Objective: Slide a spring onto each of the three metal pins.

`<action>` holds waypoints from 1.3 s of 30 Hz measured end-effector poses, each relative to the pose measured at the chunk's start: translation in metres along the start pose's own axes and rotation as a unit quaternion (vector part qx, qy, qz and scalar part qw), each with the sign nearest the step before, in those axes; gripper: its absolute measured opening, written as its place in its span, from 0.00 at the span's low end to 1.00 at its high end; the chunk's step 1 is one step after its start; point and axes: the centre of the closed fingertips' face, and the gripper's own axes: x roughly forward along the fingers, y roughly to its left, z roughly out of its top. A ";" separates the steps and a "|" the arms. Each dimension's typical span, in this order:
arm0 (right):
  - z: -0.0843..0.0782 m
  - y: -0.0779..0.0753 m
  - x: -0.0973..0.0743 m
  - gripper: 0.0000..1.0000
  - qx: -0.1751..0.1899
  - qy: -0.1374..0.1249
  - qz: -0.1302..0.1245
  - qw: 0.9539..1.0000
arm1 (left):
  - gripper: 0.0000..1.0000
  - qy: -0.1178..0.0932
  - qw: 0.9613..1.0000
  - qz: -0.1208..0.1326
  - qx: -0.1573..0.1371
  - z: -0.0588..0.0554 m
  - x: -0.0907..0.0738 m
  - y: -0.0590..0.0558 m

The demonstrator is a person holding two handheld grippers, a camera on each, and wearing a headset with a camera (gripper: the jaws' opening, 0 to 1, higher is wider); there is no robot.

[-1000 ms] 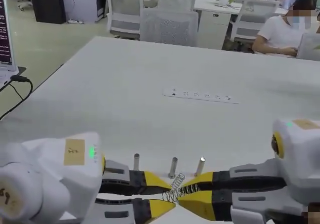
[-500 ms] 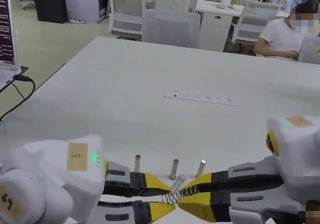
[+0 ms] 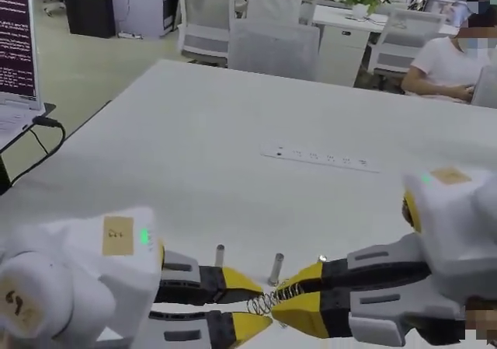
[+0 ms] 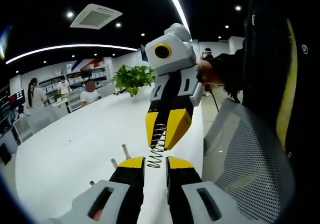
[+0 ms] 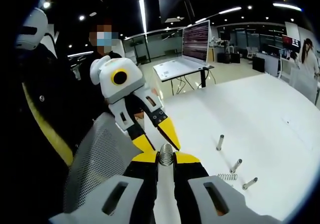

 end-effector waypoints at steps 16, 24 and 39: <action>0.002 -0.005 0.004 0.08 -0.006 0.006 -0.003 1.000 | 0.27 -0.005 0.997 0.044 -0.061 -0.023 -0.017 0.025; 0.002 -0.011 0.004 0.08 -0.006 0.012 -0.006 1.000 | 0.32 -0.004 0.993 0.078 -0.085 -0.043 -0.032 0.037; 0.016 -0.025 0.003 0.08 -0.019 0.018 -0.019 0.999 | 0.45 -0.009 0.979 0.148 -0.137 -0.076 -0.047 0.051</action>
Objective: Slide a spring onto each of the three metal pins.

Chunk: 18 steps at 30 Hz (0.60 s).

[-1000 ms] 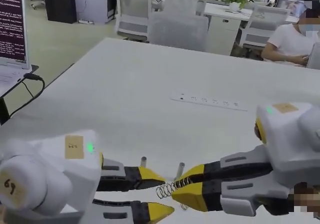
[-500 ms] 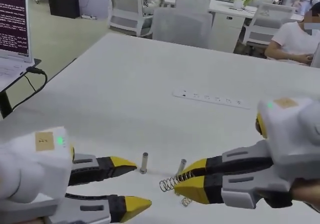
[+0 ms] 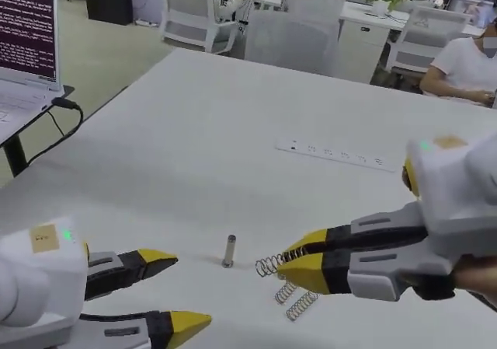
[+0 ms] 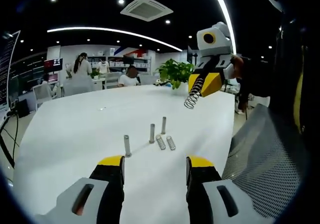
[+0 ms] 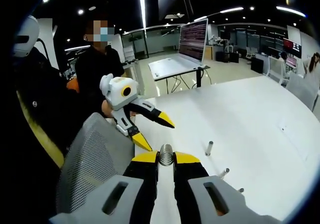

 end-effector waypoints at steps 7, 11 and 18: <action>0.010 -0.016 0.001 0.08 -0.019 0.017 -0.015 1.000 | 0.49 0.002 1.000 0.009 -0.012 -0.006 -0.001 0.000; 0.015 -0.027 0.003 0.08 -0.025 0.027 -0.024 0.999 | 0.51 0.005 1.000 0.010 -0.018 -0.009 0.000 -0.001; 0.021 -0.048 0.008 0.08 -0.042 0.062 -0.034 0.997 | 0.53 0.003 1.000 0.015 -0.022 -0.010 -0.001 0.000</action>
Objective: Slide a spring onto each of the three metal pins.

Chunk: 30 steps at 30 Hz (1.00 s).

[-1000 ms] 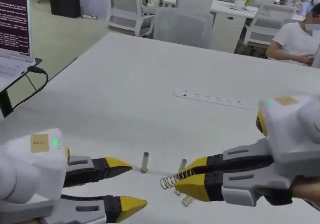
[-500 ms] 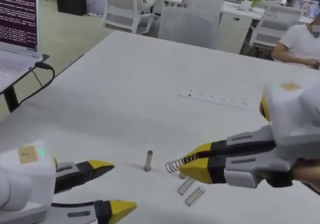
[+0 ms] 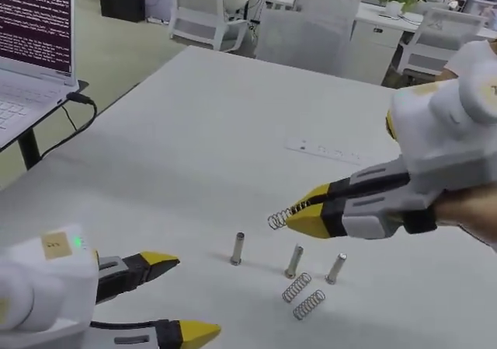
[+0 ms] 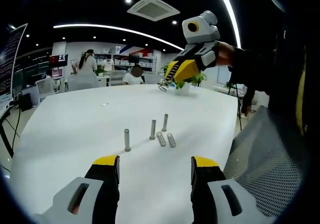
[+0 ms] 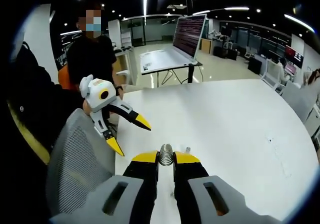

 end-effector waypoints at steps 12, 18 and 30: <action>-0.004 -0.023 0.022 0.08 -0.036 0.072 0.005 0.997 | 0.54 0.004 1.000 0.008 0.003 -0.002 -0.001 0.003; -0.007 -0.027 0.032 0.08 -0.044 0.099 0.019 0.994 | 0.54 0.004 1.000 0.010 0.003 -0.003 0.000 0.004; -0.015 -0.038 0.068 0.08 -0.058 0.160 0.047 0.984 | 0.53 0.007 1.000 0.012 0.001 -0.004 0.000 0.004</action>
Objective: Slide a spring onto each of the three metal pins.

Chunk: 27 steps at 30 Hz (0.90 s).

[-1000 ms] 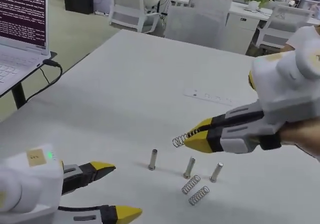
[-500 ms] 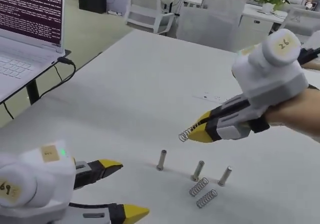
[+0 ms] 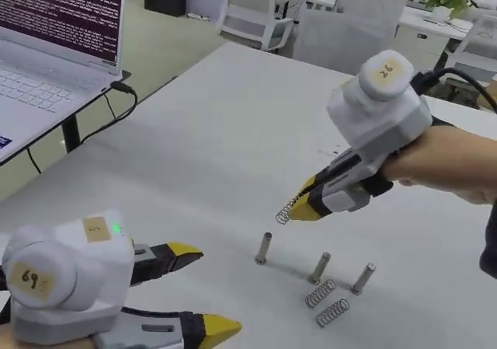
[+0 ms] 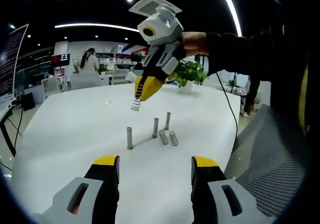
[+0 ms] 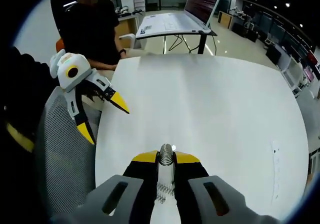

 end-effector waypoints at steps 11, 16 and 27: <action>-0.009 -0.009 0.022 0.08 -0.001 0.040 0.005 0.999 | 0.52 -0.001 1.000 0.004 0.000 0.001 -0.001 0.002; -0.012 -0.011 0.029 0.08 0.000 0.053 0.010 0.999 | 0.51 0.001 1.000 0.005 0.001 0.000 -0.001 0.002; -0.014 -0.011 0.038 0.08 -0.002 0.070 0.014 0.997 | 0.50 0.001 1.000 0.004 0.001 0.000 -0.002 0.002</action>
